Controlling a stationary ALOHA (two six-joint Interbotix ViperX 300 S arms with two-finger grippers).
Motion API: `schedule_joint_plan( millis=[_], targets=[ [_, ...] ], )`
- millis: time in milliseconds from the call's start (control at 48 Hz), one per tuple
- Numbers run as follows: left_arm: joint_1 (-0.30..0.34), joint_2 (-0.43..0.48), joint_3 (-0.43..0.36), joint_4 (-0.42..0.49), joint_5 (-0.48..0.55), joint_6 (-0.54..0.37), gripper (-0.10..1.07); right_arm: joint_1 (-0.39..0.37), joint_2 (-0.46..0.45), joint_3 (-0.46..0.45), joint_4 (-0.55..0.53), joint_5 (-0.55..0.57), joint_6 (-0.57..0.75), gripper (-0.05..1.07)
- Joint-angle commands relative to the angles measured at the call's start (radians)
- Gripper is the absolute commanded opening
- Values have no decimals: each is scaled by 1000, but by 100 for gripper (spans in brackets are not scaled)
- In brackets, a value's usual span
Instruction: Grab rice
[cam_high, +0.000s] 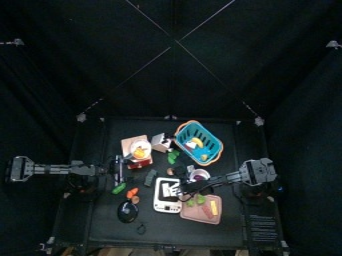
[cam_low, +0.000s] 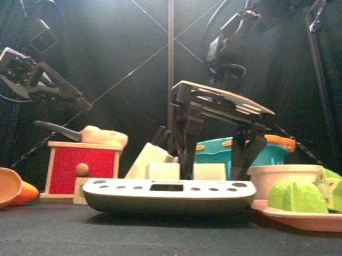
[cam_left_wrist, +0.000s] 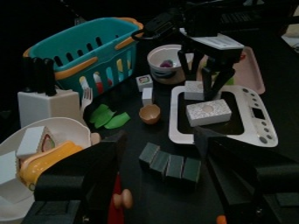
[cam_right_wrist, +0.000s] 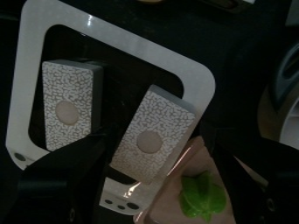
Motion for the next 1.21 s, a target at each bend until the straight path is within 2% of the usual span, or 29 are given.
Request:
schedule_joint_plan(
  millis=[0, 312, 542, 729, 1188],
  targets=[
    [3, 2, -12, -2, -3, -3, 96, -2, -23, -20, 2, 0, 2, 103],
    [3, 2, -12, -2, -3, -3, 96, 0, -14, -23, 15, 0, -2, 99],
    [3, 2, -12, -2, -3, -3, 96, 0, -14, -25, 18, 5, -2, 80],
    [3, 2, -14, 0, -3, -3, 96, 0, -29, -28, 31, 12, -5, 70],
    [3, 2, -15, -2, -3, -3, 96, 3, -94, -17, -17, 17, -9, 68]
  ],
)
